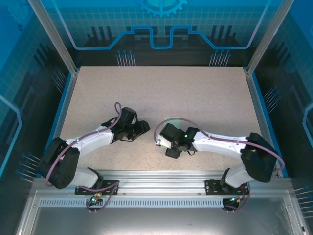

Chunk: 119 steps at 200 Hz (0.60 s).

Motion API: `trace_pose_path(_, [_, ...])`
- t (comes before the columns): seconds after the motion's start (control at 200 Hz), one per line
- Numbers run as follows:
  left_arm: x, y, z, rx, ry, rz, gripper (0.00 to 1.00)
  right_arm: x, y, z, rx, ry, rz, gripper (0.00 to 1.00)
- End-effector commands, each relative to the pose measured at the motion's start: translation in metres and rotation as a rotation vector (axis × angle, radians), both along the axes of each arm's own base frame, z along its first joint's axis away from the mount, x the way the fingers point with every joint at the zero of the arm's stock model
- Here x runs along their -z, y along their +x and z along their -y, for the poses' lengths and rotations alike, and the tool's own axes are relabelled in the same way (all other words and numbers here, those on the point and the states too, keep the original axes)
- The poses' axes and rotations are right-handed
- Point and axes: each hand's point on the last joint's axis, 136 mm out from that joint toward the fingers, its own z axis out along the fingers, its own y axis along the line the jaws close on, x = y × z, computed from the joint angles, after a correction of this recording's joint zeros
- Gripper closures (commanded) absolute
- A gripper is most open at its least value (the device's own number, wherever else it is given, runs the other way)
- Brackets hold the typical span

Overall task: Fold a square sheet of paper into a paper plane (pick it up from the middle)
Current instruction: Fold the triangle a second time at the center of the table.

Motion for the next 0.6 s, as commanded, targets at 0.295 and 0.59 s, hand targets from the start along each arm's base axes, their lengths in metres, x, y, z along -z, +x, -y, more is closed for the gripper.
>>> trace_pose_path(0.295, [0.018,-0.014,-0.032,-0.018,0.059,-0.027,0.44,0.019,0.014,-0.017,-0.158,-0.104,0.056,0.42])
trace_pose_path(0.59, [0.019,-0.012,-0.033,-0.016,0.055,-0.032,0.43,0.038,0.02,-0.016,-0.17,-0.156,0.058,0.44])
